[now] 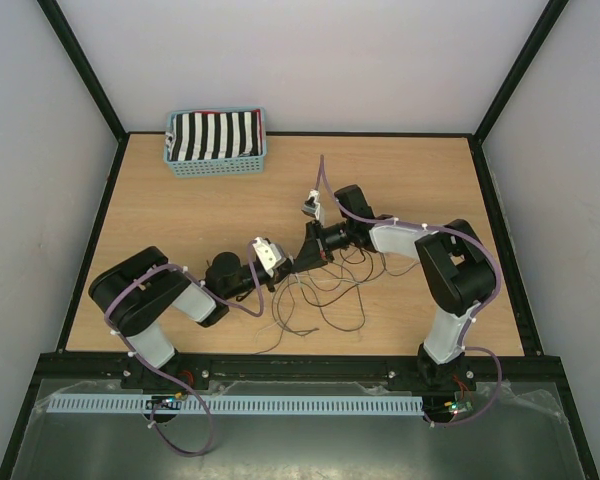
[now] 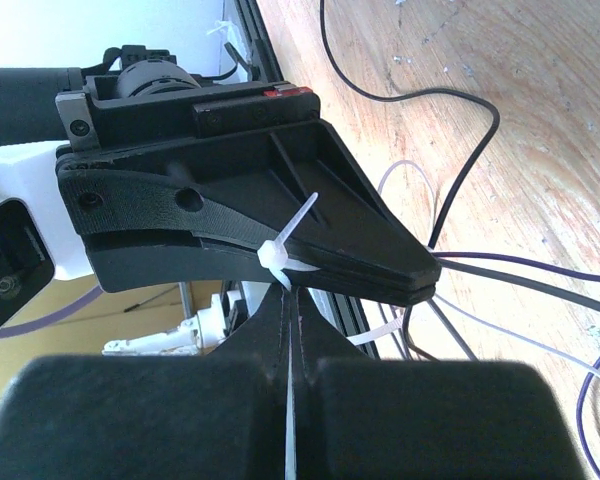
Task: Zip-tie the wires
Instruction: Tie the cable at the center of the board.
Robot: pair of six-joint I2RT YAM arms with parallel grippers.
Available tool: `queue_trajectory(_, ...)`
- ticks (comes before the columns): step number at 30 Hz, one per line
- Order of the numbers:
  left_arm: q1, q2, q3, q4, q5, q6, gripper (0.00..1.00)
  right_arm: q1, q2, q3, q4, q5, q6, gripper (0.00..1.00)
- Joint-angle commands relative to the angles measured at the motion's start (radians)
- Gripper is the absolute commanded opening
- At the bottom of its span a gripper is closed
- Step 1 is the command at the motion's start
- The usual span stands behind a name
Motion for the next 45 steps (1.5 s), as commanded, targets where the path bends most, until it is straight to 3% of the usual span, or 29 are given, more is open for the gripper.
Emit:
queue_trajectory(1,-0.051,0.005,-0.003,0.066,0.116,0.009,0.0,-0.013,0.015,0.043,0.106,0.082,0.038,0.0)
queue_trajectory(14,-0.032,0.052,0.008,0.067,0.074,-0.025,0.0,-0.016,-0.035,0.009,0.069,0.07,0.01,0.0)
queue_trajectory(32,-0.056,0.011,-0.01,0.066,0.061,0.083,0.0,-0.031,-0.005,0.028,0.059,0.072,0.013,0.0)
queue_trajectory(45,-0.057,-0.003,-0.006,0.067,-0.002,0.063,0.0,-0.03,0.0,0.01,0.062,0.073,0.007,0.0)
